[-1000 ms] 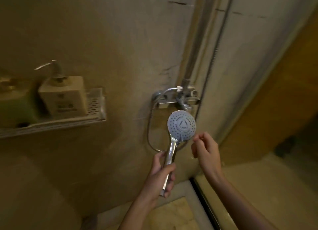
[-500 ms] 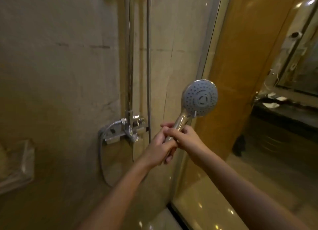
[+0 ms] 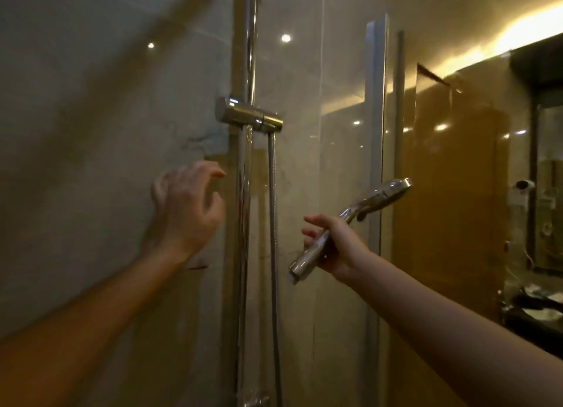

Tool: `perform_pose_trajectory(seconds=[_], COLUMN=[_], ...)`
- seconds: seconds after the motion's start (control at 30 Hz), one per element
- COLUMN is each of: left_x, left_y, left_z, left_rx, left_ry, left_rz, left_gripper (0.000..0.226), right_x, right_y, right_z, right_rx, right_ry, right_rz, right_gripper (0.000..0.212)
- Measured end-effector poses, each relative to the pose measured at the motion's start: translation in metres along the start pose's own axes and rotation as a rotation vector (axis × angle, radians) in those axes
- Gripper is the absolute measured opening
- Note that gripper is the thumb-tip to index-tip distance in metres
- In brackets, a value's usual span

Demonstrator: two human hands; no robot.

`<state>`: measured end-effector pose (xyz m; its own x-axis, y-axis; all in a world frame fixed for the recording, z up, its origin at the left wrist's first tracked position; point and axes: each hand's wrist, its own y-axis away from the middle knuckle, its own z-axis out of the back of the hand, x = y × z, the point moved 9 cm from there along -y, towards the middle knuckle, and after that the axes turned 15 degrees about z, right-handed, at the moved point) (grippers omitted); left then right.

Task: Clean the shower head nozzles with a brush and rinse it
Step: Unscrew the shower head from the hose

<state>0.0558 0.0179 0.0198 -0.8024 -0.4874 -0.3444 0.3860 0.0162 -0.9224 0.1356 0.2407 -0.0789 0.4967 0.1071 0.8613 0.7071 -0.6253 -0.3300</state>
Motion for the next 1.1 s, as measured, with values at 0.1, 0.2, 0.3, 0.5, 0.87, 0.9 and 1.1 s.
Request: perform_pose_trajectory(seconds=[0.1,0.2,0.3,0.5,0.87,0.9,1.1], left_x=[0.013,0.03,0.035,0.029,0.029,0.03,0.032], left_y=[-0.056,-0.071,-0.071,-0.068,-0.069,-0.069,-0.07], left_z=[-0.007,-0.039,-0.049,-0.043,-0.045,-0.045,-0.045], left_rx=[-0.016,-0.006,-0.05,-0.05,-0.062,-0.064,-0.085], left_ry=[-0.208,-0.591,-0.686,-0.695,-0.722,-0.731,-0.736], left_rz=[0.001,-0.121,-0.169,-0.137,-0.165,-0.166,-0.169], left_gripper=[0.046,0.058,0.065,0.068,0.066,0.066,0.066], right_x=[0.028,0.048,0.061,0.05,0.076,0.079,0.104], right_y=[-0.032,-0.066,-0.089,-0.094,-0.121,-0.123,-0.137], right_z=[-0.016,-0.033,-0.059,-0.098,-0.093,-0.094,-0.088], right_rx=[0.015,0.063,0.187,0.364,0.146,0.142,0.101], right_ry=[0.018,0.14,0.148,0.106,-0.002,-0.036,-0.127], right_rz=[0.052,0.132,0.17,0.111,0.346,0.341,0.328], right_gripper=[0.03,0.034,0.035,0.033,0.011,0.014,0.034])
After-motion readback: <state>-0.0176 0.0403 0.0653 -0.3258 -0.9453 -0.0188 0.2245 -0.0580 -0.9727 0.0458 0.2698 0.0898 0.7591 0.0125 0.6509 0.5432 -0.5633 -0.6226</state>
